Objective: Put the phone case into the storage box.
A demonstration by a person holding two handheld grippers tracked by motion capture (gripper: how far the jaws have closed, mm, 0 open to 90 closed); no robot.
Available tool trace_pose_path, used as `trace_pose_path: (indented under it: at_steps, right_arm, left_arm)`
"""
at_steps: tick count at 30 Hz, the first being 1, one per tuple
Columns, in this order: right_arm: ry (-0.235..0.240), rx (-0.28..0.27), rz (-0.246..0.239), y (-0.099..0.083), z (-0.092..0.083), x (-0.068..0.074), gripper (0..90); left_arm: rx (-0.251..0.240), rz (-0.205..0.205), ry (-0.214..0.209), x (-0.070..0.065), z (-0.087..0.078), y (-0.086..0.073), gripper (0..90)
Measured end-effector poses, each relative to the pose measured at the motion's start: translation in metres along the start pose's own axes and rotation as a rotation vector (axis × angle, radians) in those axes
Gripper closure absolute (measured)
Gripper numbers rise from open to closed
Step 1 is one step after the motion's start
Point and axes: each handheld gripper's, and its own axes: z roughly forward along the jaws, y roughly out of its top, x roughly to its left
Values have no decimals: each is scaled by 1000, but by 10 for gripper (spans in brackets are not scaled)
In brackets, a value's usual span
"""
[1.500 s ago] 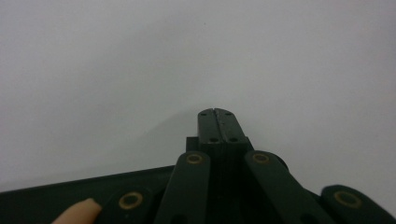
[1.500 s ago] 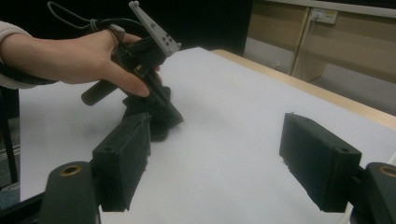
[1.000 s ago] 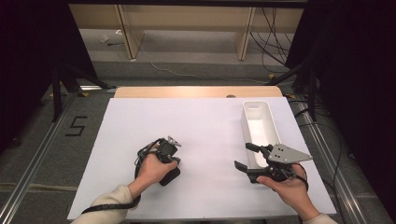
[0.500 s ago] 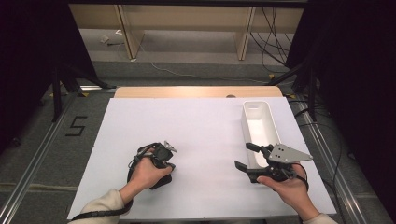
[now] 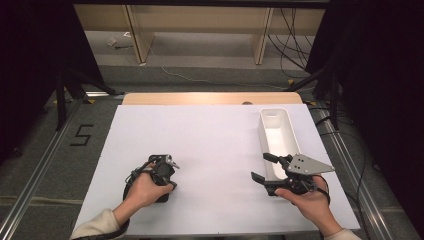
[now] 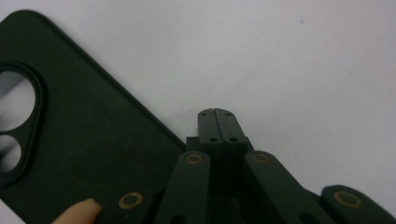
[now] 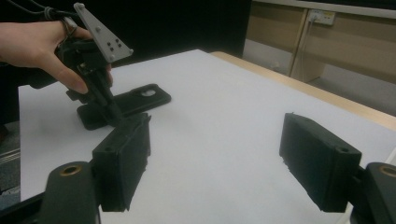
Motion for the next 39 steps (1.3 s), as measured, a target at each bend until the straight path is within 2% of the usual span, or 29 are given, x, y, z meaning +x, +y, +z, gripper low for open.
trace_pose_path:
  at_steps: [5,12,24,28,36,39]
  right_arm:
    - [-1,-1,0,0,0,0,259]
    - [0,0,0,0,0,0,259]
    - [-4,-1,-1,0,0,0,259]
    - [-5,-3,-4,0,0,1,258]
    - [-4,-5,-3,0,0,0,258]
    - [-4,-5,-4,1,0,1,257]
  left_arm:
    - [21,-4,0,3,-4,-8,899]
    - [62,1,-21,7,-10,-17,898]
    - [63,-21,-4,14,-17,-30,898]
    - [75,-5,21,16,-18,-31,898]
    - [69,-43,27,22,-21,-39,898]
    - [71,-29,25,23,-21,-39,897]
